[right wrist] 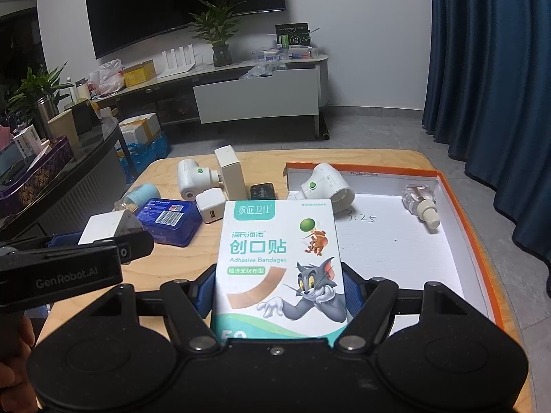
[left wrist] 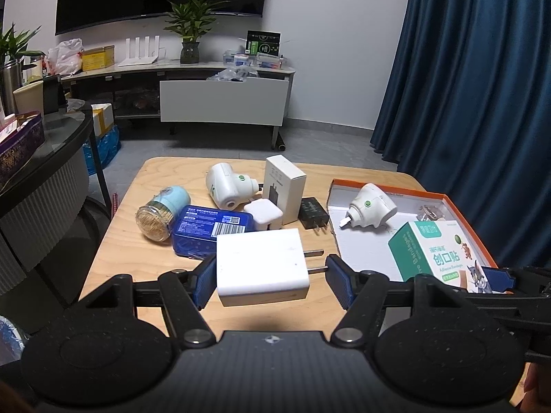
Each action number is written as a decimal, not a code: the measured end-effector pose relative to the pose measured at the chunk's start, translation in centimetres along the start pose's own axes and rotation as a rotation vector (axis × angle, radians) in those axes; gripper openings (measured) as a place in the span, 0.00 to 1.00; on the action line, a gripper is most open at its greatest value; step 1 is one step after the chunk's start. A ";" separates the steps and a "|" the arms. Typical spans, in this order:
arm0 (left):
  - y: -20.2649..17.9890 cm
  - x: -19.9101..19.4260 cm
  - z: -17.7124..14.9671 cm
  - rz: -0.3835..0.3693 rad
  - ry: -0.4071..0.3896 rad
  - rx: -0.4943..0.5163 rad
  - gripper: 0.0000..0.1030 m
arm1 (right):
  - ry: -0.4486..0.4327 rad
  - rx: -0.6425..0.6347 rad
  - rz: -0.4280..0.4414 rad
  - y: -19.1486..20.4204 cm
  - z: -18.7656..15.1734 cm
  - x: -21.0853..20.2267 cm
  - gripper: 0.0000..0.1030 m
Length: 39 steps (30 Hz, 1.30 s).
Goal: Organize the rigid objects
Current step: 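Carry charger with left gripper while right gripper carries bandage box over orange-rimmed box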
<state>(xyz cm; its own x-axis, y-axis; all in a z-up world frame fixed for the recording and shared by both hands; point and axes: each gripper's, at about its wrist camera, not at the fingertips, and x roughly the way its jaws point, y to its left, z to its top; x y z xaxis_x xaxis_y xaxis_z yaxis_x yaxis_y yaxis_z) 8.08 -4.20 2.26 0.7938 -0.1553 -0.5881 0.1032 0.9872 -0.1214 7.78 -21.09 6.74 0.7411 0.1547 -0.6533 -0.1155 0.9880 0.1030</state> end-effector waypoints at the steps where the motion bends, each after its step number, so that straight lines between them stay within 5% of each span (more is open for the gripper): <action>1: -0.1 0.0 0.0 -0.001 0.001 0.002 0.65 | -0.001 0.001 -0.003 -0.1 0.0 0.0 0.81; 39: -6.5 1.2 0.0 -0.113 0.031 0.080 0.65 | -0.040 0.107 -0.114 -6.8 -0.9 -2.4 0.82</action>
<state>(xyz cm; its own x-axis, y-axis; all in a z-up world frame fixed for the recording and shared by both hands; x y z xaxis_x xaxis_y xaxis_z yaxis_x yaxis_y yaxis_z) 8.33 -10.76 2.37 0.7558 -0.2655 -0.5986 0.2395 0.9629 -0.1247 6.18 -28.15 6.91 0.7713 0.0392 -0.6353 0.0402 0.9931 0.1101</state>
